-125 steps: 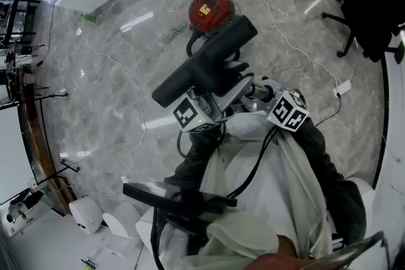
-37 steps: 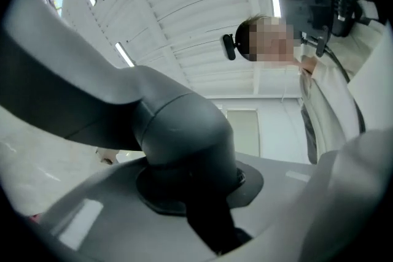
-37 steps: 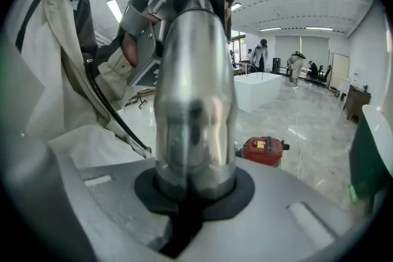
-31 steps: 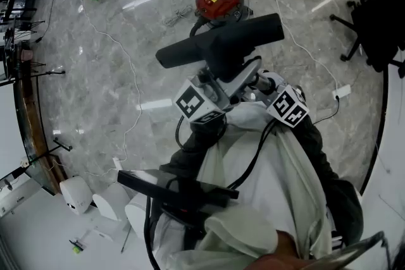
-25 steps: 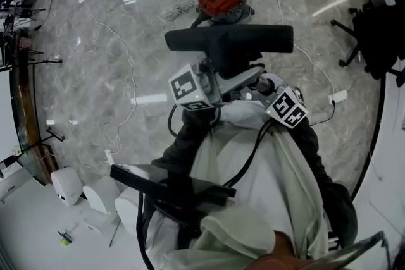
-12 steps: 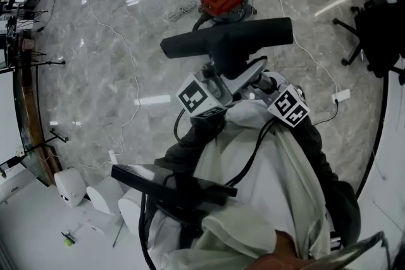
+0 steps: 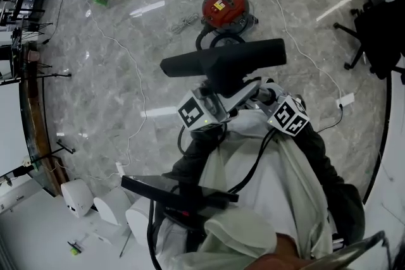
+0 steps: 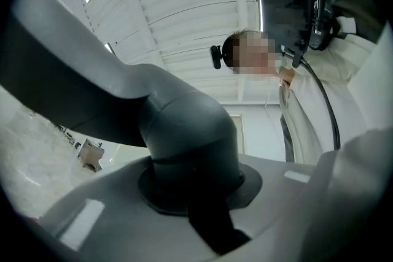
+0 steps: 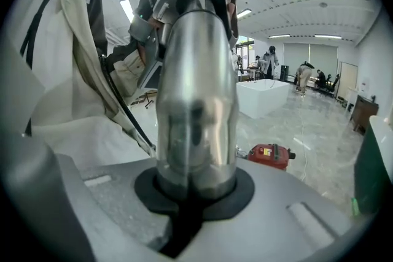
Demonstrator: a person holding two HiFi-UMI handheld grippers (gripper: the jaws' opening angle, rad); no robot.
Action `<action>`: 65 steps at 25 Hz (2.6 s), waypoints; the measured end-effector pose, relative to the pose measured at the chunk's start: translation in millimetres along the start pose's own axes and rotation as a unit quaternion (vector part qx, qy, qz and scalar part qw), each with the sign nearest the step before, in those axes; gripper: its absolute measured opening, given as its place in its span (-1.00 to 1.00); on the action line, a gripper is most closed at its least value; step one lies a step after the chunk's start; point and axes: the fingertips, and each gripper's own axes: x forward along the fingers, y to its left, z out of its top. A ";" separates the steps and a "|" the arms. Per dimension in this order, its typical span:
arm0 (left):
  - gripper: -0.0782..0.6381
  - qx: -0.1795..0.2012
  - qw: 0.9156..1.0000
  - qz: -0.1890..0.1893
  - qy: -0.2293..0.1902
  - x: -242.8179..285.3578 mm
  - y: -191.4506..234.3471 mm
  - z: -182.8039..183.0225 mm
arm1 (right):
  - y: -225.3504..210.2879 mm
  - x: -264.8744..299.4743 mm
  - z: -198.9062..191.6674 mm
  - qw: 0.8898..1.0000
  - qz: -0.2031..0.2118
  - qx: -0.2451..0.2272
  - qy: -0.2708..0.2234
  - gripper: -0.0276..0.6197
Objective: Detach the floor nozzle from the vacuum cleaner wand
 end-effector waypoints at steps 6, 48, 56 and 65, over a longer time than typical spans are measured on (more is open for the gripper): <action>-0.56 -0.059 0.998 -0.030 -0.013 -1.2 -4.4 -2.3 | 8.2 1.5 -9.3 1.000 0.030 -0.009 0.001 -0.79; -0.56 -0.094 0.943 0.271 0.166 -142.0 86.5 -75.3 | -44.7 -21.7 -11.7 0.998 -0.057 0.014 -0.021 -0.79; -0.56 -0.107 0.948 0.262 0.145 -129.2 81.7 -68.2 | -26.6 -8.8 -11.7 0.999 -0.043 0.000 -0.013 -0.78; -0.56 -0.120 0.949 0.256 0.141 -121.2 80.8 -74.4 | -27.8 -10.1 -16.6 0.999 -0.043 0.001 -0.008 -0.79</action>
